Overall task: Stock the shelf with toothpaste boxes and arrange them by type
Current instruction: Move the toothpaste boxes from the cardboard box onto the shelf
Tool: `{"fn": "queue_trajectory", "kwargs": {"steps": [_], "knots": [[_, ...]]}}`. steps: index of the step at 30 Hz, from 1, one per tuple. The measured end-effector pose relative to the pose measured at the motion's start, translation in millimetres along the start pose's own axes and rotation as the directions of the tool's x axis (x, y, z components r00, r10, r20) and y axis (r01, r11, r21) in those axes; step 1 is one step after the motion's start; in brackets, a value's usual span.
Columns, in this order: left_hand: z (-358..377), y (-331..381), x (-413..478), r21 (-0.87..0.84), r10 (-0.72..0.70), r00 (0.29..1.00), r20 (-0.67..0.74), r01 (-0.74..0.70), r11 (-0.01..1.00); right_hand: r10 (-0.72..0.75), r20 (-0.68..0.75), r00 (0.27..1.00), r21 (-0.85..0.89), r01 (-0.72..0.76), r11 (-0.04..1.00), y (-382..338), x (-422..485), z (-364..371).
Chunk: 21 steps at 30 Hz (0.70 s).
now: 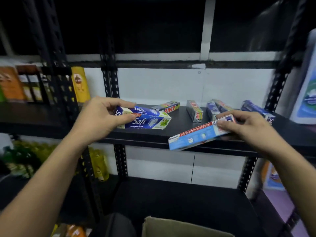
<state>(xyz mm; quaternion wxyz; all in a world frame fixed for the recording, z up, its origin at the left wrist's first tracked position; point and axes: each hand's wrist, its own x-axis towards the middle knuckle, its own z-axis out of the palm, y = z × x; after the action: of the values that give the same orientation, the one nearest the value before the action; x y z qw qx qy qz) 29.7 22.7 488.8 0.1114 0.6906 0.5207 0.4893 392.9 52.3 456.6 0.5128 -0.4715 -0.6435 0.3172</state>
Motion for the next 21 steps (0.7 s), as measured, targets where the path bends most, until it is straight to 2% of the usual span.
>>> {"fn": "queue_trajectory", "kwargs": {"steps": [3,7,9,12,15,16,18,20,21], "knots": [[17.1,-23.2,7.5,0.143,0.005,0.986,-0.164,0.018,0.990,0.040,-0.021,0.999,0.103,-0.037,0.994,0.8,10.5,10.5],[38.8,-50.0,11.9,0.085,-0.085,0.935,-0.346,0.121,0.989,0.053,-0.003,0.999,0.156,-0.052,0.986,0.9,19.2,16.4],[48.9,-59.6,11.7,0.163,-0.054,0.909,-0.412,0.132,0.978,0.052,-0.004,0.999,0.182,-0.050,0.982,1.4,21.8,15.4],[62.3,-67.1,9.7,0.277,0.004,0.893,-0.451,0.135,0.951,0.046,-0.050,0.998,0.248,-0.032,0.968,2.6,25.5,16.2],[74.7,-71.8,8.8,0.323,-0.008,0.911,-0.411,0.154,0.934,0.027,-0.182,0.983,0.279,0.025,0.960,7.2,34.3,24.6],[78.8,-73.6,8.5,0.335,-0.012,0.922,-0.387,0.153,0.930,-0.001,-0.249,0.969,0.226,0.059,0.972,11.3,38.4,29.4],[86.2,-77.1,7.6,0.344,-0.013,0.942,-0.335,0.136,0.929,-0.112,-0.375,0.920,-0.069,0.093,0.993,20.5,45.5,44.4],[90.9,-78.3,6.4,0.328,-0.032,0.949,-0.315,0.140,0.934,-0.244,-0.363,0.899,-0.361,0.106,0.927,25.5,45.6,66.2],[92.0,-78.4,6.7,0.323,-0.042,0.948,-0.316,0.149,0.935,-0.287,-0.289,0.913,-0.454,0.133,0.881,30.7,47.1,76.9]]}}
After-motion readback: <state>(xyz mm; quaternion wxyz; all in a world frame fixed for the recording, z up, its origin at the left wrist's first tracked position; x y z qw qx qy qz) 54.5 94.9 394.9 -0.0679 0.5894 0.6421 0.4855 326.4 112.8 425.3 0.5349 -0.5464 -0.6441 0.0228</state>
